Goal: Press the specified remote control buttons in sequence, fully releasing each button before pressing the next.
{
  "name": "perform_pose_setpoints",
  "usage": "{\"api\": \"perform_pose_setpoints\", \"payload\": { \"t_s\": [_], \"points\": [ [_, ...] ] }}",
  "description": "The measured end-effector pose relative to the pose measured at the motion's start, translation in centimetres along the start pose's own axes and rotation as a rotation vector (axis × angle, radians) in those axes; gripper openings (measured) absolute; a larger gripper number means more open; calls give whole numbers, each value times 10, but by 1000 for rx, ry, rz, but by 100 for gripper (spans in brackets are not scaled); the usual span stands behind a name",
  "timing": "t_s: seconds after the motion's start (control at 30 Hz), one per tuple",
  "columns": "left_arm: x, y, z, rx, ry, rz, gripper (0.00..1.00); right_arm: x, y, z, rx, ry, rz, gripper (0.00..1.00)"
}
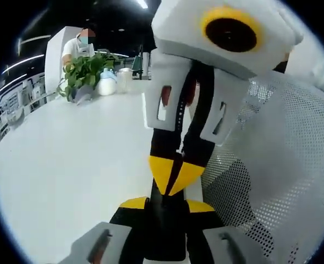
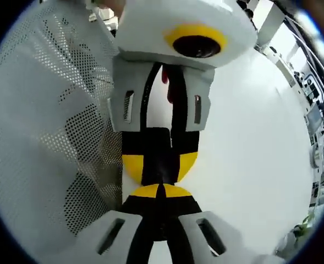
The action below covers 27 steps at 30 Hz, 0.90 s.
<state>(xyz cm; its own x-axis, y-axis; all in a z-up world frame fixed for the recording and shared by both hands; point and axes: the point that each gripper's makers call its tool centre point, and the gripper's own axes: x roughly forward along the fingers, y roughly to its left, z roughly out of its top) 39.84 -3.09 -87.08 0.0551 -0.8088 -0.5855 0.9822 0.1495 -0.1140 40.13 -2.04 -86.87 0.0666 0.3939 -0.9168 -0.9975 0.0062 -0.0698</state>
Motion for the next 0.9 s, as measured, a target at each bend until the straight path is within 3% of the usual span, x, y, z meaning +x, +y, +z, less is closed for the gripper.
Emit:
{"api": "perform_pose_setpoints", "payload": {
  "t_s": [0.27, 0.63, 0.73, 0.9],
  "points": [
    [0, 0, 0, -5, -1, -2, 25, -1, 1, 1, -9, 3, 10, 0],
    [0, 1, 1, -13, -3, -9, 25, -1, -1, 0, 20, -48, -1, 0],
    [0, 1, 1, -20, -9, -8, 25, 0, 2, 7, 41, -87, 22, 0],
    [0, 1, 1, -23, -10, -9, 25, 2, 3, 8, 48, -69, 49, 0]
  ]
}}
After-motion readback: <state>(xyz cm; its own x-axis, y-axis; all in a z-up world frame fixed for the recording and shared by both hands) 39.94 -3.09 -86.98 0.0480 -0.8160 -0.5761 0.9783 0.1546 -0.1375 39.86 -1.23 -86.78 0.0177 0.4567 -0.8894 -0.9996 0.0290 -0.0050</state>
